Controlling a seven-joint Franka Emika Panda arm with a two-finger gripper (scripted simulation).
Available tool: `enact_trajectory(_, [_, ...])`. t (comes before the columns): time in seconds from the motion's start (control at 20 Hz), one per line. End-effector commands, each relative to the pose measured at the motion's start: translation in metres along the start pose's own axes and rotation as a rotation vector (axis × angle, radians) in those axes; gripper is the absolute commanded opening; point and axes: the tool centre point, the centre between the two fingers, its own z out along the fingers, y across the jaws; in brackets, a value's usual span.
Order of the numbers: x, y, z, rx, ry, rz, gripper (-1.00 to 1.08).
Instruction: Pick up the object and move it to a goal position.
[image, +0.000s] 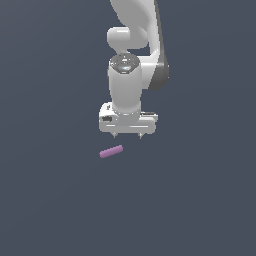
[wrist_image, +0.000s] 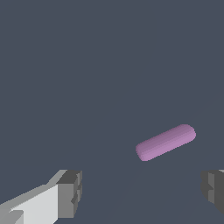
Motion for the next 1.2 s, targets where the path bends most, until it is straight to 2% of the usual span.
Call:
enact_trajectory(0.0, [0.000,0.000,0.000,0.000,0.000,0.000,1.00])
enact_trajectory(0.45, [-0.004,0.025,-0.008,-0.022,-0.008,0.013,1.00])
enact_trajectory(0.8, [-0.004,0.025,-0.007,-0.022,-0.008,0.021,1.00])
enact_trajectory(1.15, [-0.004,0.029,0.003,-0.018,-0.010,0.107,1.00])
